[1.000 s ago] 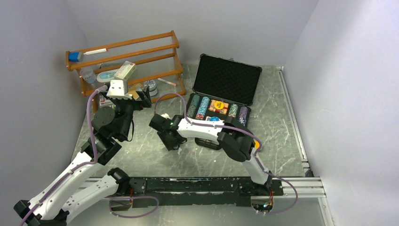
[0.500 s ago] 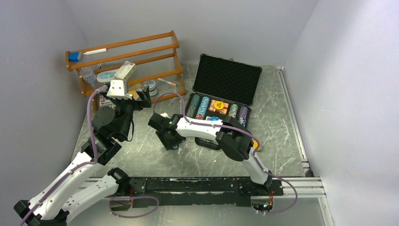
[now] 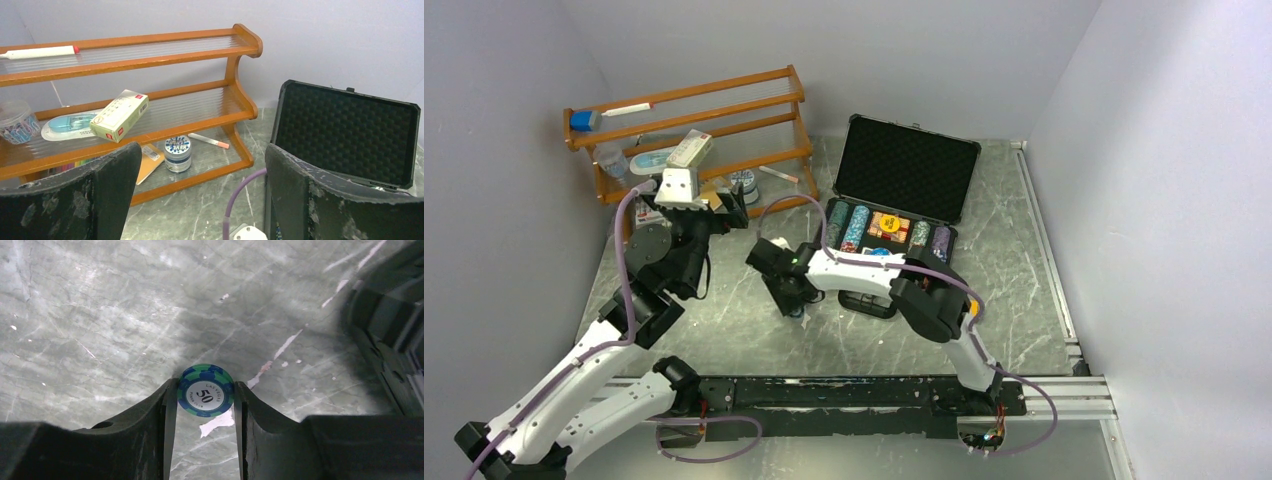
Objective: Pack up texas hold em set
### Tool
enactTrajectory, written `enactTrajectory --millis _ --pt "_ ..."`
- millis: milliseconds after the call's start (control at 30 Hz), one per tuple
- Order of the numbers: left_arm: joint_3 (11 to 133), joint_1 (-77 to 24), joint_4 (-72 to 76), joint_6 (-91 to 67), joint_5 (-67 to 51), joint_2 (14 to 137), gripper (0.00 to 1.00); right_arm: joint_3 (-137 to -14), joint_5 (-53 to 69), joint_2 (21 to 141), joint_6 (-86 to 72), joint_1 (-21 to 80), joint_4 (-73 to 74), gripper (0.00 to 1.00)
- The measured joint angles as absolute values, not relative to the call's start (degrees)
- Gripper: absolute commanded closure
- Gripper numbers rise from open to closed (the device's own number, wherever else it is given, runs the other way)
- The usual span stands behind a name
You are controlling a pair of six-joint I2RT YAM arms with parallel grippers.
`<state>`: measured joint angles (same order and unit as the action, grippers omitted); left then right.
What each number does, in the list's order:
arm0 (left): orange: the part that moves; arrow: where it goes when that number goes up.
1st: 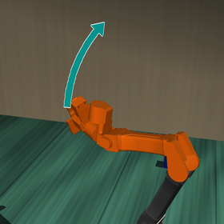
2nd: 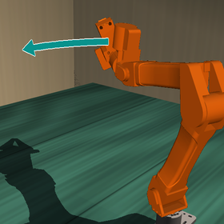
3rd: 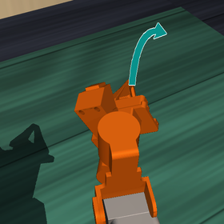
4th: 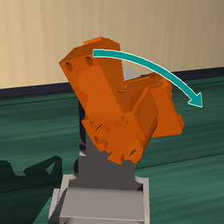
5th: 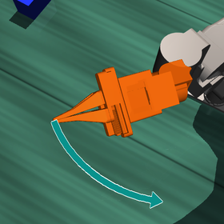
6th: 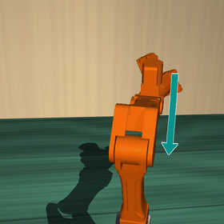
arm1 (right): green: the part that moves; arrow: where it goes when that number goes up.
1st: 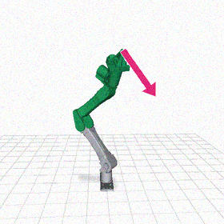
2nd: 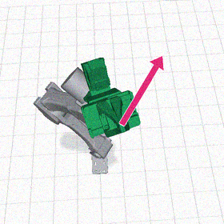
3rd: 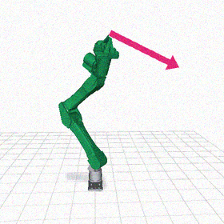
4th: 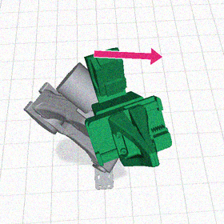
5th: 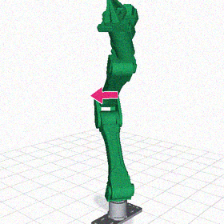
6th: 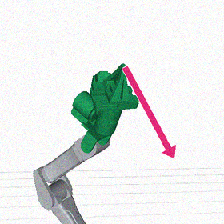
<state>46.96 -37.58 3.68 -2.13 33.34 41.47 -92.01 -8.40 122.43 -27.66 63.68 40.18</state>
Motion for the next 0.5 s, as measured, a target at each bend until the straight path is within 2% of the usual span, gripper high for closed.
enactTrajectory --millis 167,333,500 --pt "46.33 -37.58 3.92 -3.90 33.47 41.98 0.01 -85.25 -8.12 115.96 -28.77 61.49 36.42 0.66" --pt "44.38 -37.58 4.03 -6.87 32.88 42.33 0.03 -78.89 -6.52 103.44 -31.62 57.08 30.28 0.66" --pt "45.60 -37.56 2.61 -10.00 24.12 46.41 0.06 -69.23 -6.00 91.11 -37.21 50.54 22.04 0.66"
